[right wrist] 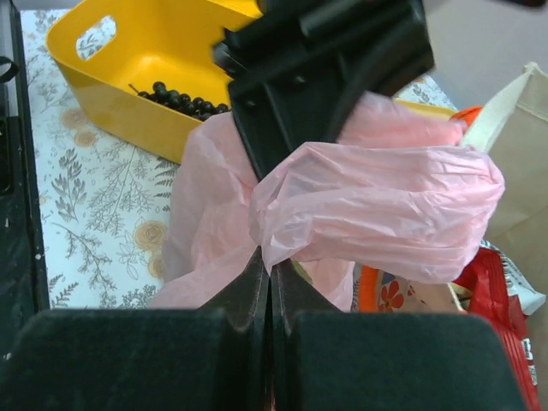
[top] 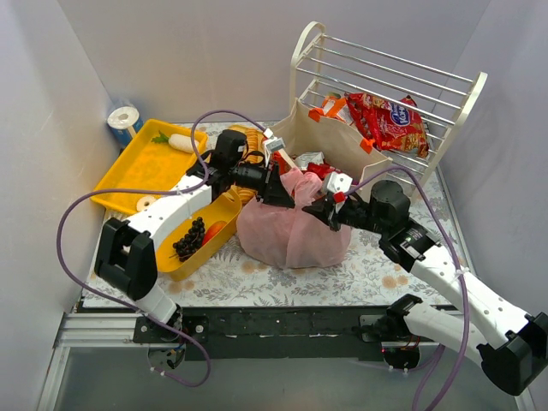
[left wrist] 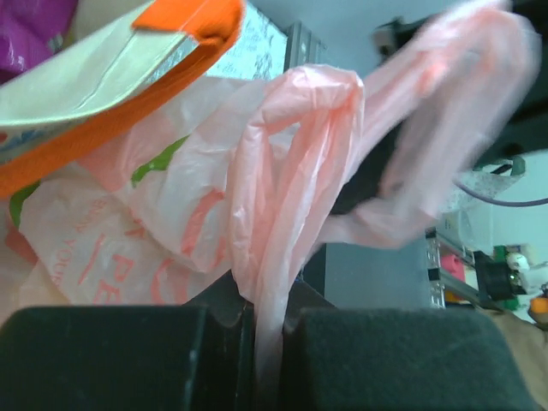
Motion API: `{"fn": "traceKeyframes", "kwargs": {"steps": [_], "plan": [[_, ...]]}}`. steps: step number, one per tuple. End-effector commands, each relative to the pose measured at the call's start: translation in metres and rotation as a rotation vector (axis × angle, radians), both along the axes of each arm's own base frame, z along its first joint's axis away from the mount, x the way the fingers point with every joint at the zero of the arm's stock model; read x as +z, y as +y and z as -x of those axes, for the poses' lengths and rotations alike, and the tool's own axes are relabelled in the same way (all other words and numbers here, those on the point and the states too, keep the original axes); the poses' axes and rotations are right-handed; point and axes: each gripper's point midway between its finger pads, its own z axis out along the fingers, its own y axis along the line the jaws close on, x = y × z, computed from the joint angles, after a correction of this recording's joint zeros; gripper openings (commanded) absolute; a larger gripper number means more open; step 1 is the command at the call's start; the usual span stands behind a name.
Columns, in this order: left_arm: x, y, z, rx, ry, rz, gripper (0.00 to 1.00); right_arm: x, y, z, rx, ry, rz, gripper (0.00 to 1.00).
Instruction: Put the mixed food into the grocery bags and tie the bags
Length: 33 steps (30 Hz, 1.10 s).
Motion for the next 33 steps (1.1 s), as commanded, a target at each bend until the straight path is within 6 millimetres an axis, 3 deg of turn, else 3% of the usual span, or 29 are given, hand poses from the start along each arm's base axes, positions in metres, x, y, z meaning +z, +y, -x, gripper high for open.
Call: {"fn": "traceKeyframes", "kwargs": {"steps": [1,10,13,14,15,18,22,28,33], "plan": [[-0.026,0.008,0.005,-0.019,0.104,-0.13,0.0,0.021,0.008,0.006,0.06,-0.127,0.021,0.01],[-0.039,0.016,0.011,-0.028,0.107,-0.206,0.03,-0.004,0.016,0.007,0.102,-0.078,0.153,0.01],[-0.034,0.017,0.011,-0.018,0.078,-0.205,0.22,-0.011,0.017,0.007,0.115,-0.048,0.188,0.01],[-0.031,0.018,0.01,-0.012,0.063,-0.205,0.33,-0.015,0.017,0.007,0.12,-0.039,0.202,0.01],[-0.028,0.019,0.009,-0.001,0.048,-0.208,0.52,-0.019,0.018,0.006,0.126,-0.026,0.212,0.01],[-0.026,0.024,0.01,0.021,0.016,-0.223,0.71,-0.018,0.02,0.006,0.135,-0.027,0.214,0.01],[-0.021,0.032,0.013,0.041,-0.035,-0.239,0.88,-0.015,0.02,0.005,0.133,-0.035,0.218,0.01],[-0.001,0.036,0.017,0.059,-0.094,-0.214,0.95,-0.017,0.021,0.005,0.143,-0.023,0.233,0.01],[0.003,0.028,0.006,0.08,-0.085,-0.197,0.95,-0.018,0.026,0.007,0.165,-0.018,0.233,0.01]]}}
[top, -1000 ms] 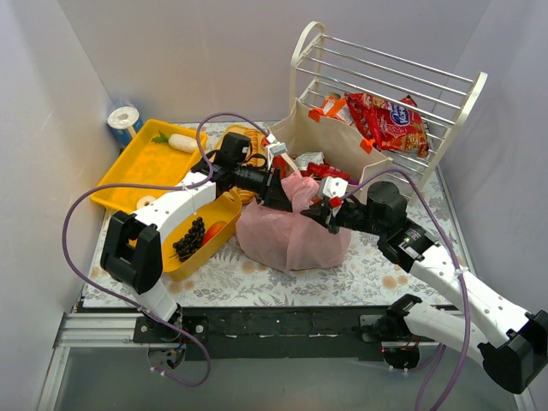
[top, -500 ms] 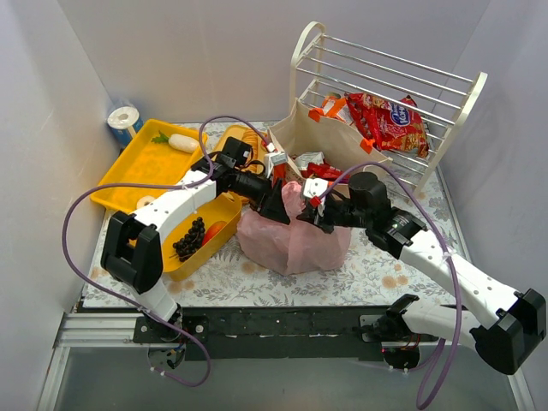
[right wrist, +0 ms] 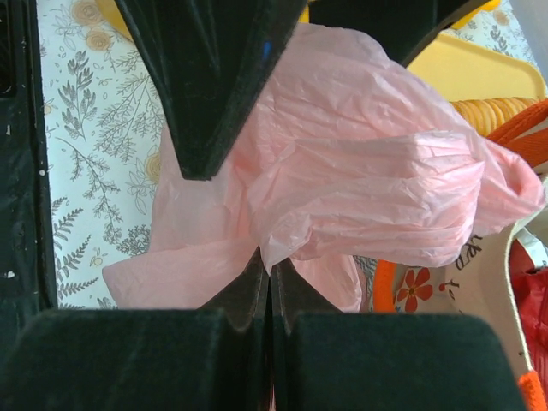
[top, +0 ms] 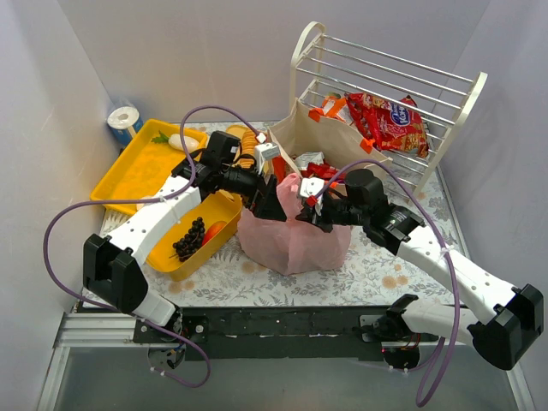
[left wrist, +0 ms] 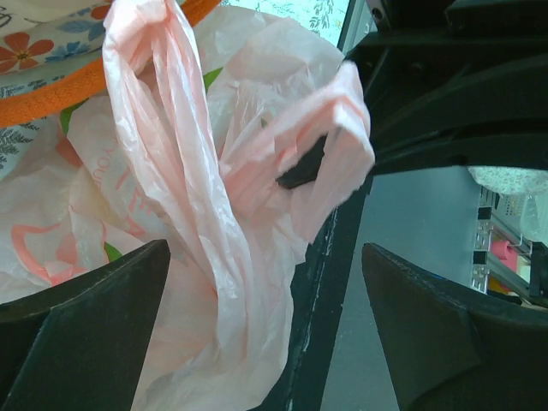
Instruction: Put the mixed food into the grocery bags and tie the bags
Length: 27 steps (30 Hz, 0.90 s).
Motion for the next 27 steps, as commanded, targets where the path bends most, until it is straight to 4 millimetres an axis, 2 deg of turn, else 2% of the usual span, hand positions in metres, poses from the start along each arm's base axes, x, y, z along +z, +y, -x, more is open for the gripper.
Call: {"fn": "traceKeyframes", "kwargs": {"steps": [1,10,16,18,24,25,27], "plan": [[0.016,-0.008,-0.007,0.008,-0.025,0.038,0.95,0.02,0.01,0.002,0.038,-0.033,-0.03,0.01],[0.01,-0.019,-0.014,0.002,0.024,0.086,0.87,0.011,0.017,0.006,0.062,-0.017,-0.013,0.01],[0.001,-0.025,-0.009,-0.038,0.085,0.12,0.66,0.006,0.017,0.006,0.056,-0.02,0.005,0.01],[0.003,-0.026,-0.004,-0.067,0.096,0.148,0.62,0.003,0.016,0.005,0.048,-0.019,0.011,0.01],[0.002,-0.027,0.009,-0.121,0.12,0.184,0.72,0.001,0.013,0.003,0.035,-0.03,0.018,0.01],[0.0,-0.027,0.008,-0.12,0.119,0.184,0.72,0.002,0.013,0.003,0.034,-0.029,0.016,0.01],[-0.001,-0.028,0.009,-0.123,0.122,0.186,0.6,0.001,0.014,0.003,0.038,-0.029,0.017,0.01]]}}
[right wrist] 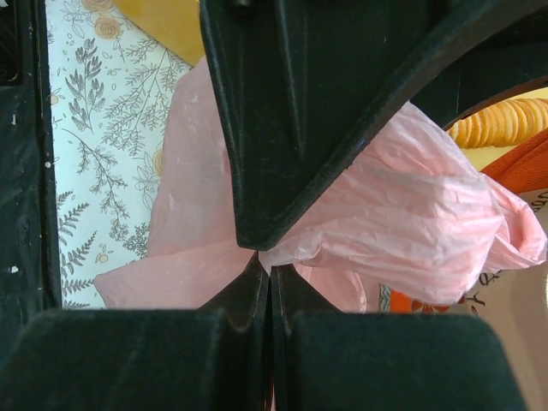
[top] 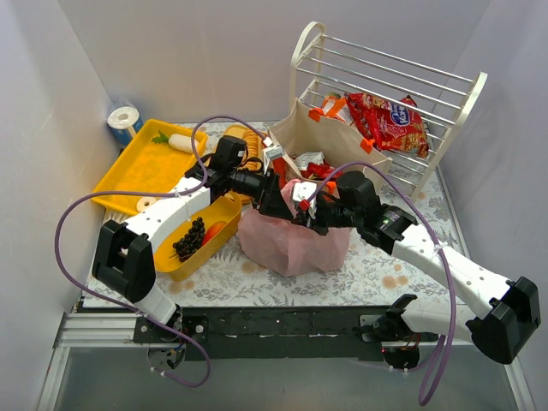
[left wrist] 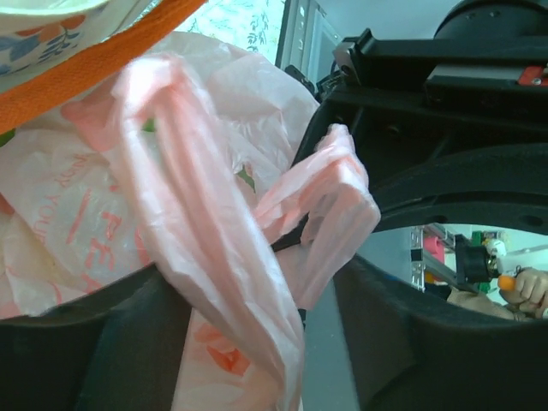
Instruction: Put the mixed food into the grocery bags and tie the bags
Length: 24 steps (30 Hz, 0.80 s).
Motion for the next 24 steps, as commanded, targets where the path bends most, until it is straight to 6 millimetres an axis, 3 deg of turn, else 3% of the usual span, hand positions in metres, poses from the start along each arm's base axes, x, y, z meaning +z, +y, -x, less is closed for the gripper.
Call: {"fn": "traceKeyframes", "kwargs": {"steps": [1,2,3,5,6,8,10,11,14,18,19,22,24], "plan": [[0.011,-0.004,0.008,-0.05,-0.03,0.06,0.53,0.014,0.003,-0.003,0.003,-0.039,-0.018,0.01],[0.008,-0.004,0.009,-0.05,-0.028,0.059,0.45,0.014,0.002,-0.003,-0.005,-0.035,-0.019,0.01],[0.009,-0.003,0.01,-0.046,-0.037,0.061,0.27,0.014,0.002,-0.004,-0.013,-0.033,-0.019,0.01],[0.006,-0.002,0.009,-0.03,-0.062,0.062,0.12,0.015,0.0,-0.004,-0.032,-0.028,-0.02,0.01],[0.01,0.0,0.011,-0.025,-0.082,0.07,0.0,0.016,-0.001,-0.004,-0.039,-0.027,-0.023,0.01],[0.013,0.001,0.012,-0.017,-0.118,0.086,0.0,0.02,-0.004,-0.004,-0.058,-0.03,-0.037,0.02],[0.014,0.003,0.015,-0.011,-0.146,0.098,0.0,0.026,-0.007,-0.004,-0.091,-0.018,-0.067,0.13],[0.013,0.004,0.014,-0.001,-0.155,0.095,0.0,0.032,-0.01,-0.003,-0.108,-0.022,-0.088,0.26],[0.012,0.006,0.016,0.004,-0.171,0.097,0.0,0.054,-0.018,-0.006,-0.165,-0.009,-0.175,0.5],[0.013,0.006,0.02,-0.018,-0.17,0.113,0.0,0.084,-0.033,-0.017,-0.257,0.117,-0.316,0.62],[0.014,0.006,0.02,-0.02,-0.17,0.117,0.0,0.092,-0.043,-0.029,-0.293,0.125,-0.356,0.63],[0.016,0.006,0.026,-0.043,-0.169,0.139,0.0,0.105,-0.044,-0.035,-0.278,0.223,-0.459,0.7],[0.019,0.007,0.028,-0.049,-0.175,0.15,0.0,0.107,-0.037,-0.029,-0.213,0.24,-0.483,0.74]]}}
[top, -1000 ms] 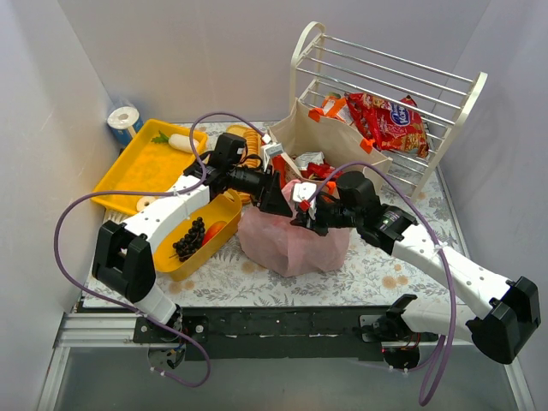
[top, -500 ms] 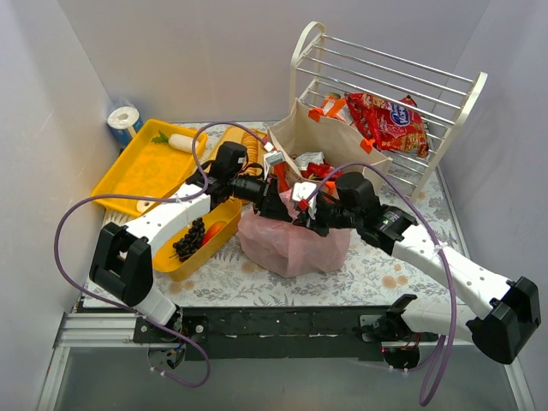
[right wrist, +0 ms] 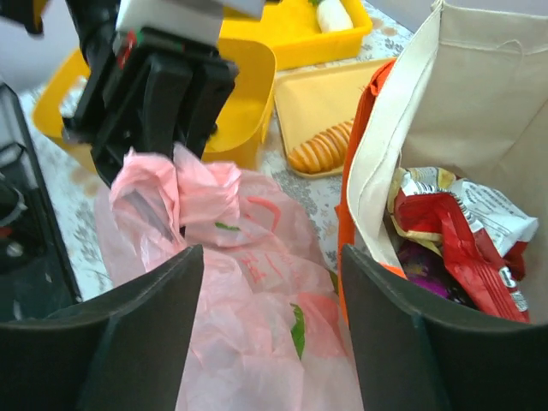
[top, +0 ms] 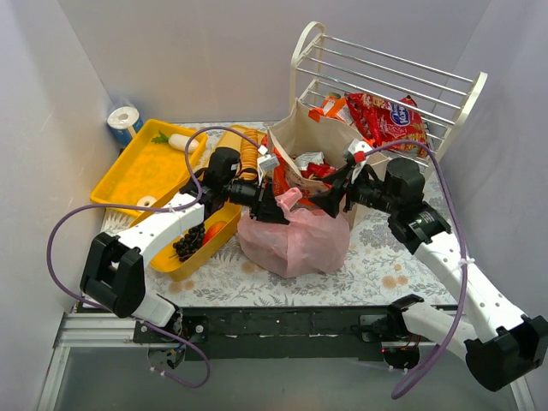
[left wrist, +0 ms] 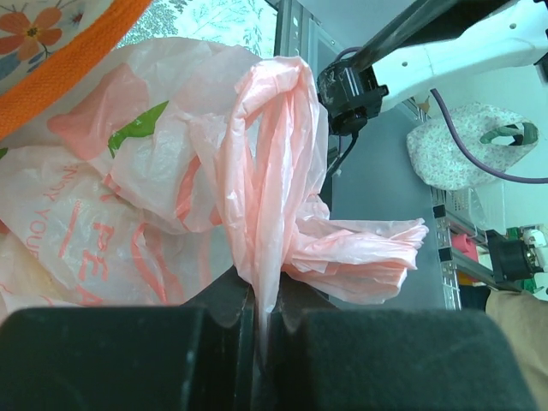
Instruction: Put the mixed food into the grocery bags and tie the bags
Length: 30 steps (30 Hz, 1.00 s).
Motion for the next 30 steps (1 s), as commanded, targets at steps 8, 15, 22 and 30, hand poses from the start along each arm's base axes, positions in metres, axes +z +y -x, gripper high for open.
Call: {"fn": "traceKeyframes", "kwargs": {"steps": [8,15,22,30], "plan": [[0.024,0.004,0.016,-0.062,-0.067,0.084,0.0,0.036,0.027,0.016,0.204,-0.028,-0.275,0.8],[0.025,0.004,0.02,-0.08,-0.064,0.093,0.0,0.03,0.032,0.011,0.239,-0.06,-0.269,0.8],[0.026,0.004,0.021,-0.085,-0.067,0.1,0.0,0.018,0.041,0.005,0.276,-0.033,-0.256,0.68],[0.023,0.003,0.019,-0.078,-0.05,0.097,0.0,0.012,0.05,0.011,0.307,-0.02,-0.27,0.26]]}}
